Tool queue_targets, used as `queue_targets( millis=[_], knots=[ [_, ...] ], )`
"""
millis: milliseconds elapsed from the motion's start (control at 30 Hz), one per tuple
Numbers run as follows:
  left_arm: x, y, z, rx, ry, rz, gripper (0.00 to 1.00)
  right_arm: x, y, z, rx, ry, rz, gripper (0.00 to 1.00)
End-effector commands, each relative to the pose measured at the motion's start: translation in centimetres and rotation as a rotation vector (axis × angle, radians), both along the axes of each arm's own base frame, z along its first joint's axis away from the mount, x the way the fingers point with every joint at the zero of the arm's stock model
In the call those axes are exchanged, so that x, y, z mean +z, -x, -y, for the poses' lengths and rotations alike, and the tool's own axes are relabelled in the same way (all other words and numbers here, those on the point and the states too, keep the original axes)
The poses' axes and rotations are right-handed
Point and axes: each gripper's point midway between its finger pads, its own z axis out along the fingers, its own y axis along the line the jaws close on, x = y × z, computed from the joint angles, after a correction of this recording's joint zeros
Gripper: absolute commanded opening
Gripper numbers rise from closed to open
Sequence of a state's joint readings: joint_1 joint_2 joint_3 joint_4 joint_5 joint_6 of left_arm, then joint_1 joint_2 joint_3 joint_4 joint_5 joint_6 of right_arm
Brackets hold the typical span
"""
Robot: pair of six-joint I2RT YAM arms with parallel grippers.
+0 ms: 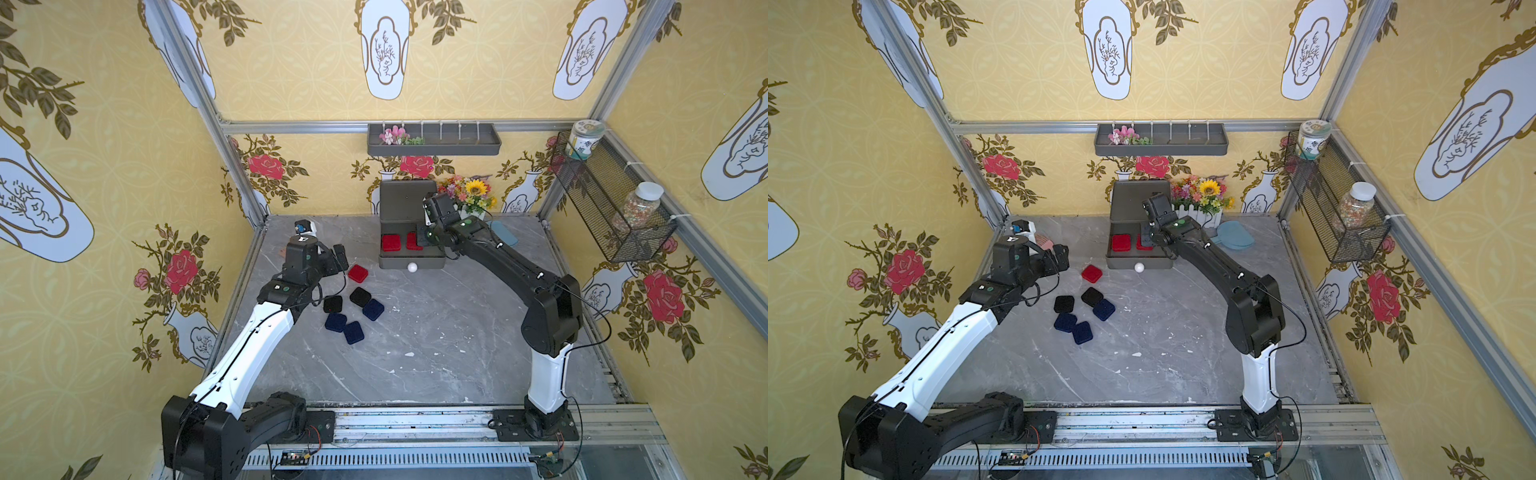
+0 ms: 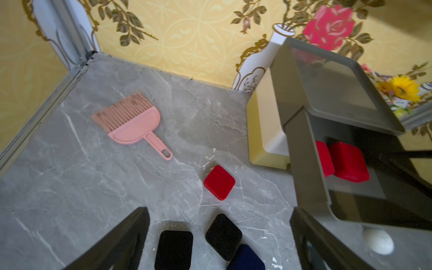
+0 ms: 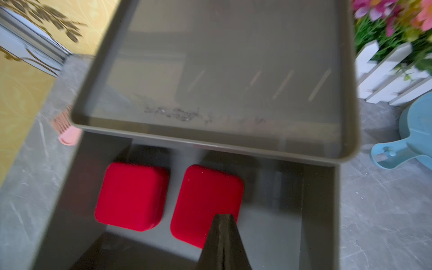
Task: Place the brooch boxes into the drawer by color
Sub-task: Adjust the brooch box in the drawer, then pick up the brooch box from the center of the board.
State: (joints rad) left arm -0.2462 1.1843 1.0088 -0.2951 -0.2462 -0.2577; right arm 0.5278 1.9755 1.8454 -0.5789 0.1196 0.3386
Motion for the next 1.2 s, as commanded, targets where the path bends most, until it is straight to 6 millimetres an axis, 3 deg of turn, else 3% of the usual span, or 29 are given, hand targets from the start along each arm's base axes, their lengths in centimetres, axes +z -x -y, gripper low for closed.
queue_targets(
  millis=[0, 400, 667, 833, 1000, 1167],
  knots=[
    [-1.7, -0.3, -0.9, 0.042, 0.040, -0.082, 1.00, -1.3, -0.2, 1.0, -0.030, 0.072, -0.021, 0.00],
    [-3.2, -1.1, -1.4, 0.051, 0.068, -0.130, 1.00, -3.5, -1.2, -0.7, 0.001, 0.084, -0.060, 0.00],
    [-3.7, -1.3, -1.4, 0.052, 0.066, -0.145, 1.00, -2.9, -0.9, -3.0, 0.044, 0.061, -0.047, 0.00],
    [-4.1, -1.5, -1.4, 0.057, 0.073, -0.161, 1.00, -2.5, -0.7, -3.4, 0.042, 0.036, -0.048, 0.00],
    [-5.6, -1.9, -1.2, 0.064, 0.089, -0.215, 1.00, -0.6, -0.4, -3.1, 0.026, 0.008, -0.018, 0.16],
    [-8.6, -3.1, -0.3, 0.064, 0.119, -0.320, 1.00, 4.0, 0.7, -2.2, 0.006, -0.031, 0.082, 0.37]
  ],
)
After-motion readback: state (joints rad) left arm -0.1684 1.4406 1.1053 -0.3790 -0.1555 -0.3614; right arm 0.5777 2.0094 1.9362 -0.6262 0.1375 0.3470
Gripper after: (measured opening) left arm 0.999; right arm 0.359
